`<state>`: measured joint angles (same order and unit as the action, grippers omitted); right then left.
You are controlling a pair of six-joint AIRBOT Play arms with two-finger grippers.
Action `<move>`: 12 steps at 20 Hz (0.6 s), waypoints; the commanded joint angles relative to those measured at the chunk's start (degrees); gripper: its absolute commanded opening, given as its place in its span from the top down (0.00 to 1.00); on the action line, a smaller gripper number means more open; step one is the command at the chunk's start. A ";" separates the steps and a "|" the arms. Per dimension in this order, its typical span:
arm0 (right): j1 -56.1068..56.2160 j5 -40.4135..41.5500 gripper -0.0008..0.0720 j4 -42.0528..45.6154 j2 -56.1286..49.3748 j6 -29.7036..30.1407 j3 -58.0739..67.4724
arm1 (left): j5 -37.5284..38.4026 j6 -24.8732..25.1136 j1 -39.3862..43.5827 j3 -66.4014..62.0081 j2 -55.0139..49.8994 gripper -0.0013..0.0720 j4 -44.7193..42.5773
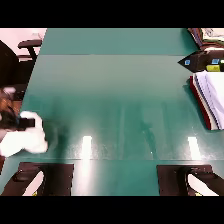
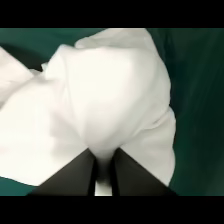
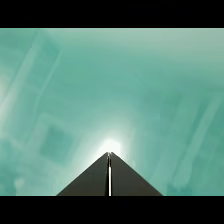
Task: Fold the shirts.
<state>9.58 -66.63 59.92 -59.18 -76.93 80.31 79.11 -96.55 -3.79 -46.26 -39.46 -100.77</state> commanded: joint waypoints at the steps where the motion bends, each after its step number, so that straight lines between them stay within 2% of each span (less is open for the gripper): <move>1: -0.02 5.22 0.97 -0.31 3.48 -0.76 0.07 | 0.44 3.26 0.55 -18.18 0.07 0.94 9.75; 4: -0.02 7.82 0.97 -0.26 6.45 -3.04 0.07 | -4.33 5.53 7.02 -32.30 0.04 0.94 20.31; 6: -0.02 8.66 0.97 -0.24 7.50 -4.09 0.07 | -7.91 5.53 13.90 -36.72 -0.81 0.94 21.11; 8: -0.13 9.70 0.97 -0.24 7.98 -4.20 0.11 | -7.93 5.51 20.46 -39.19 -4.00 0.94 21.07; 12: -4.20 6.82 0.97 -0.28 6.91 -6.16 3.28 | -7.52 5.53 33.88 -39.45 -16.50 0.94 21.07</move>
<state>7.55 -58.46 59.66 -51.94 -81.78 81.73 72.38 -91.33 21.32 -83.83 -48.82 -80.99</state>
